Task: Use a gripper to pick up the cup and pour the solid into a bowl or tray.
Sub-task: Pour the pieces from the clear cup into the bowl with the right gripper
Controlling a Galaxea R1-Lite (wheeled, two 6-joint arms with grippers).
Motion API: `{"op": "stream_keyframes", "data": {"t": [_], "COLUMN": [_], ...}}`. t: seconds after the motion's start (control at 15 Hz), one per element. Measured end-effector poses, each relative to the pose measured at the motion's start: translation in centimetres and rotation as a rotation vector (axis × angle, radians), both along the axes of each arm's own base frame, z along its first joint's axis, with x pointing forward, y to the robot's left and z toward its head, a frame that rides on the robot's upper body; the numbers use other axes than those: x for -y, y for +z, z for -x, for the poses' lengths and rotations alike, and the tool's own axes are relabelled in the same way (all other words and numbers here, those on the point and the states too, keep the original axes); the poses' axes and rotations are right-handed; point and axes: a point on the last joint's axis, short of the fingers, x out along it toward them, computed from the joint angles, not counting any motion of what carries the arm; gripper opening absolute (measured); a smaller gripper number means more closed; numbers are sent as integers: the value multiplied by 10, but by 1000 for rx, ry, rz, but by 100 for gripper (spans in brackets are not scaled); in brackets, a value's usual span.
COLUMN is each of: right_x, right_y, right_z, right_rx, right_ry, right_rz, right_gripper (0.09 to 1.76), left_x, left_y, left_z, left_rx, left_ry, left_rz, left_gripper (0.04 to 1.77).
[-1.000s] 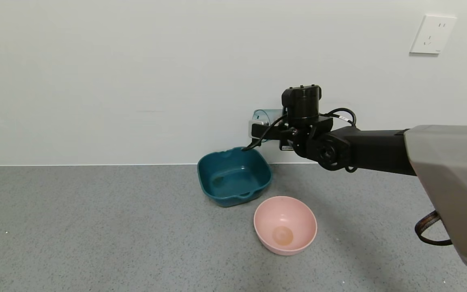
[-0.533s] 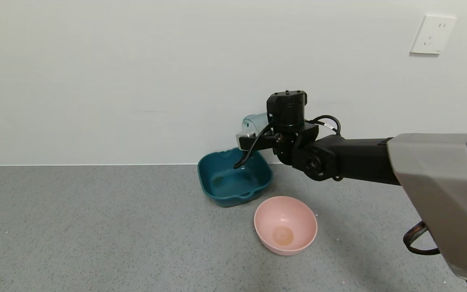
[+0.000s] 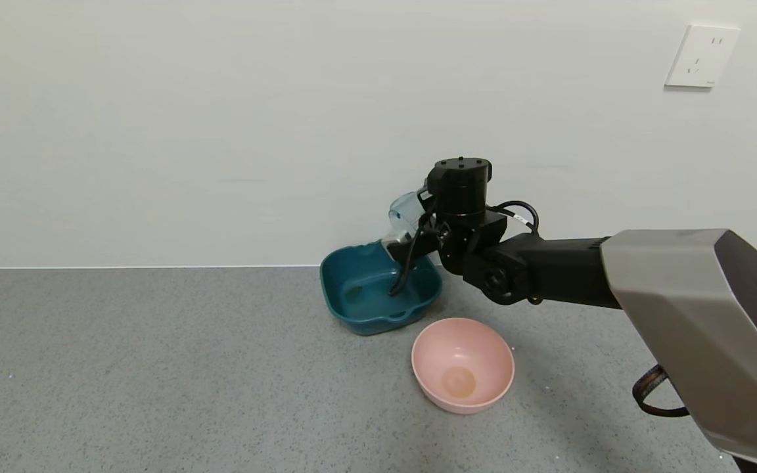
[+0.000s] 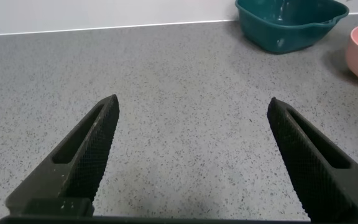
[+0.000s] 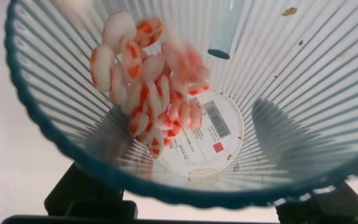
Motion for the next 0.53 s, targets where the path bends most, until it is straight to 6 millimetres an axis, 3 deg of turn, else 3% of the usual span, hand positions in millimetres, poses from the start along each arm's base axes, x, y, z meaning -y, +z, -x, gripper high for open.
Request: {"op": "stream_keyframes", "data": {"t": [0.53], "right_x": [-5], "right_y": [6], "right_z": [3], "right_rx": [55], "right_ry": [16], "right_rz": [246], "right_gripper": [129], "left_x": [0], "left_y": [0], "left_z": [0], "left_rx": [0], "left_ry": [0], "left_rz": [0], "left_gripper": [172]}}
